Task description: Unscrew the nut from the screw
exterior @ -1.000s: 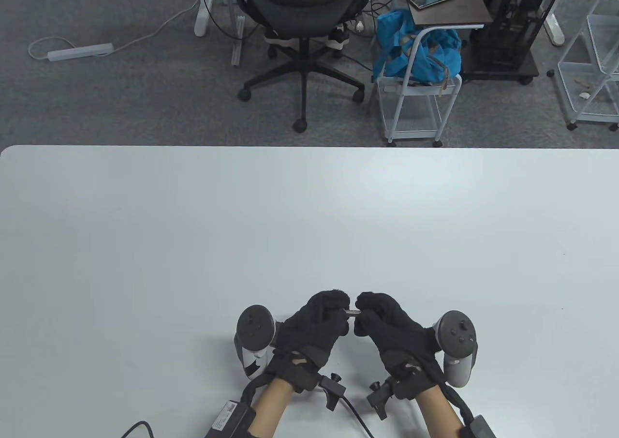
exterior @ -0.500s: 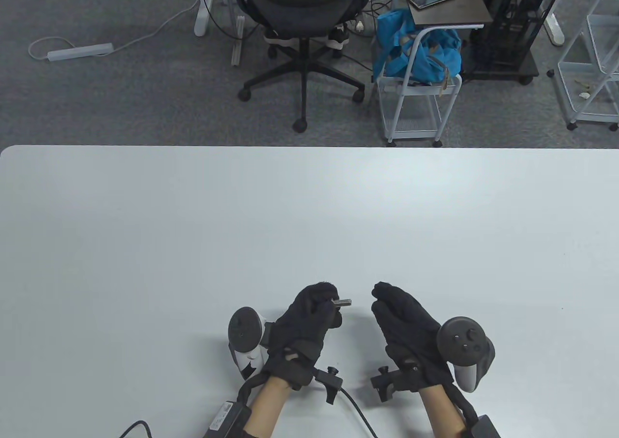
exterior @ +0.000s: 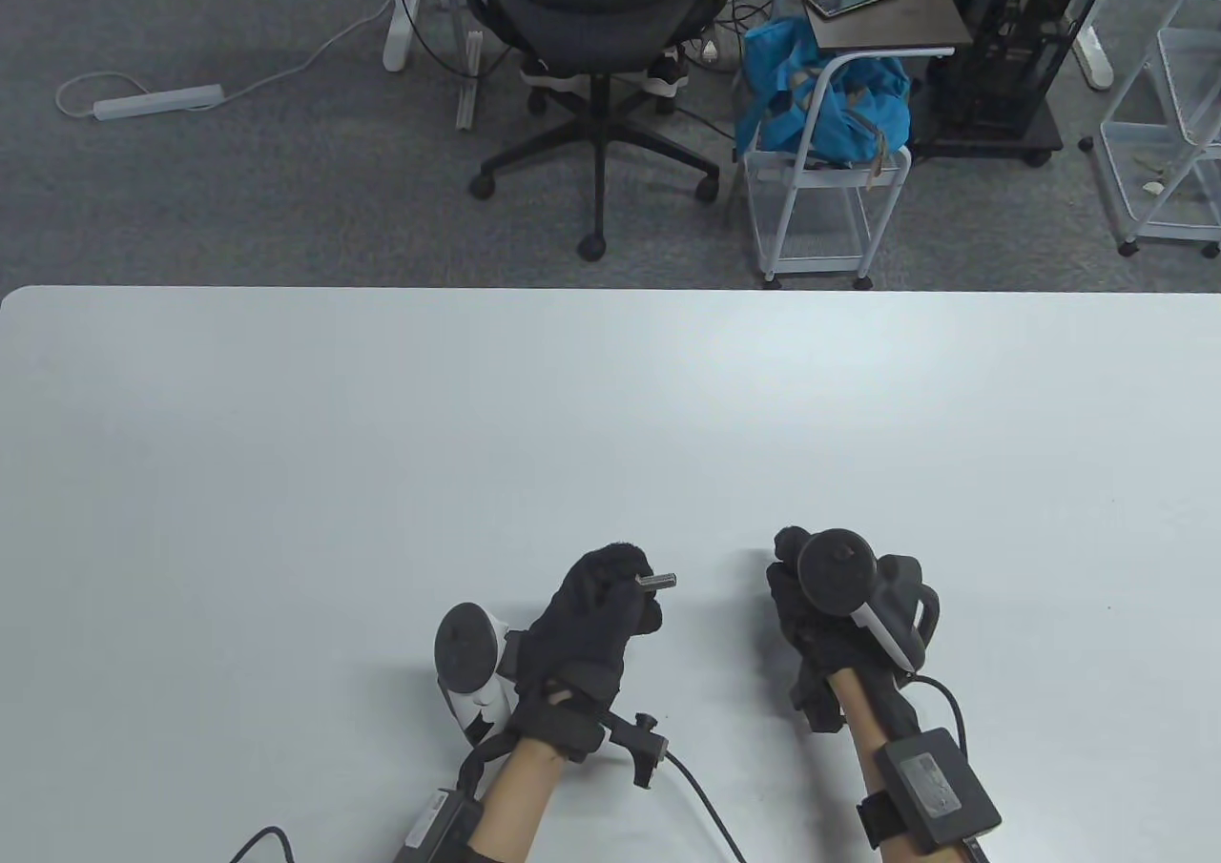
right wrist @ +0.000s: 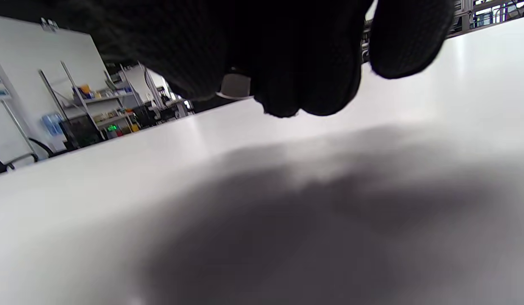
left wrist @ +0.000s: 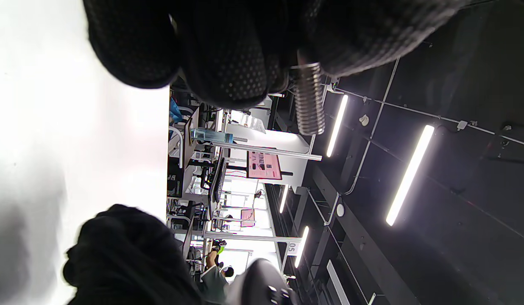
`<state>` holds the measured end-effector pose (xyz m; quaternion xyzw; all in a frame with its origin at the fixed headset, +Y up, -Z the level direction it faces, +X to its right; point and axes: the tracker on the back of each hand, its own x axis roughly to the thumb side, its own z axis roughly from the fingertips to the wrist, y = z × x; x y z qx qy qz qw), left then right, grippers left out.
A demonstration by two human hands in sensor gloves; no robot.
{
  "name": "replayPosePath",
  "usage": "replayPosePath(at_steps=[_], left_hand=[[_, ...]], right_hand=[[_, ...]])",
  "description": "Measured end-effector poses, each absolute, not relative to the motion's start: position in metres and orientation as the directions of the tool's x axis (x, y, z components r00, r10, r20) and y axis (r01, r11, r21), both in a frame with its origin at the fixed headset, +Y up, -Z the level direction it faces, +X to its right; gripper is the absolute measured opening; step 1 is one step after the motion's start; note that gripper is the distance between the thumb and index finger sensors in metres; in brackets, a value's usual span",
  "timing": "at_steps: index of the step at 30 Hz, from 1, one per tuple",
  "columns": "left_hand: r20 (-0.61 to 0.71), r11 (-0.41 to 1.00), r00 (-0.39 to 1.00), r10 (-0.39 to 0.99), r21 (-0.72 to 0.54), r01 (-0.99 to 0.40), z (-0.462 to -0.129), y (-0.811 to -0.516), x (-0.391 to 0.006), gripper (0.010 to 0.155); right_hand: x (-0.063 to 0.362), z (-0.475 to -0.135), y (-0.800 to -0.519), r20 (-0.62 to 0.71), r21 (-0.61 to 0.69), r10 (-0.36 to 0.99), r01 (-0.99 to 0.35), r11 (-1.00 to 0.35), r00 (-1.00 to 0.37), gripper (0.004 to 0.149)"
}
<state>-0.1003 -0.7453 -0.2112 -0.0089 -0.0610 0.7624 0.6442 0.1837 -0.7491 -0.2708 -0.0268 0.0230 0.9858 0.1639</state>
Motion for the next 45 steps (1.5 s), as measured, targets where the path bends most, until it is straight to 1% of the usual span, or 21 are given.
replayPosePath(at_steps=[4,8,9,13,17,20,23,26,27,29,30,33,34,38,45], left_hand=[[0.060,-0.162,-0.169,0.984,-0.096,-0.982,-0.212,-0.747,-0.102,0.049],[0.055,-0.159,-0.165,0.985,-0.098,-0.982,-0.213,-0.748,-0.102,0.049],[0.053,-0.159,-0.165,0.985,-0.098,-0.982,-0.213,-0.747,-0.102,0.049],[0.049,-0.158,-0.164,0.985,-0.098,-0.982,-0.213,-0.747,-0.102,0.049],[0.056,-0.154,-0.160,0.986,-0.098,-0.983,-0.213,-0.747,-0.102,0.049],[0.063,-0.152,-0.159,0.985,-0.103,-0.983,-0.213,-0.746,-0.102,0.049],[0.068,-0.157,-0.165,0.984,-0.102,-0.982,-0.212,-0.745,-0.103,0.049],[0.072,-0.149,-0.157,0.985,-0.102,-0.984,-0.212,-0.745,-0.103,0.049],[0.071,-0.147,-0.154,0.985,-0.103,-0.984,-0.213,-0.745,-0.103,0.049],[0.068,-0.145,-0.152,0.986,-0.103,-0.984,-0.213,-0.746,-0.103,0.049],[0.067,-0.144,-0.151,0.986,-0.103,-0.984,-0.213,-0.746,-0.103,0.049],[0.064,-0.134,-0.142,0.988,-0.103,-0.986,-0.213,-0.746,-0.103,0.049],[0.064,-0.133,-0.139,0.988,-0.101,-0.986,-0.213,-0.746,-0.104,0.049],[0.064,-0.128,-0.135,0.989,-0.098,-0.987,-0.213,-0.746,-0.104,0.048],[0.073,-0.109,-0.115,0.991,-0.091,-0.990,-0.213,-0.747,-0.106,0.048]], right_hand=[[0.184,-0.277,-0.760,-0.051,0.089,0.228,-0.231,-0.969,-0.972,0.049],[0.180,-0.279,-0.761,-0.036,0.100,0.191,-0.194,-0.976,-0.981,0.048],[0.177,-0.279,-0.762,-0.020,0.100,0.154,-0.156,-0.983,-0.988,0.048],[0.171,-0.279,-0.762,-0.004,0.107,0.074,-0.074,-0.991,-0.997,0.049],[0.166,-0.279,-0.763,0.029,0.100,0.023,-0.020,-0.995,-0.999,0.047],[0.166,-0.278,-0.764,0.041,0.101,0.023,-0.019,-0.995,-0.999,0.048],[0.170,-0.276,-0.755,0.032,0.106,0.059,-0.056,-0.993,-0.998,0.056],[0.171,-0.265,-0.730,0.040,0.000,0.160,-0.160,-0.987,-0.986,0.059],[0.171,-0.257,-0.715,0.057,-0.051,0.211,-0.214,-0.975,-0.976,0.060],[0.168,-0.243,-0.694,0.091,-0.107,0.260,-0.269,-0.957,-0.961,0.062],[0.167,-0.239,-0.689,0.101,-0.119,0.266,-0.277,-0.953,-0.959,0.062],[0.159,-0.212,-0.663,0.170,-0.175,0.309,-0.338,-0.925,-0.936,0.067],[0.157,-0.205,-0.659,0.189,-0.180,0.318,-0.352,-0.919,-0.929,0.069],[0.147,-0.183,-0.660,0.264,-0.203,0.352,-0.409,-0.890,-0.898,0.074],[0.137,-0.170,-0.685,0.317,-0.210,0.349,-0.424,-0.881,-0.882,0.078]])
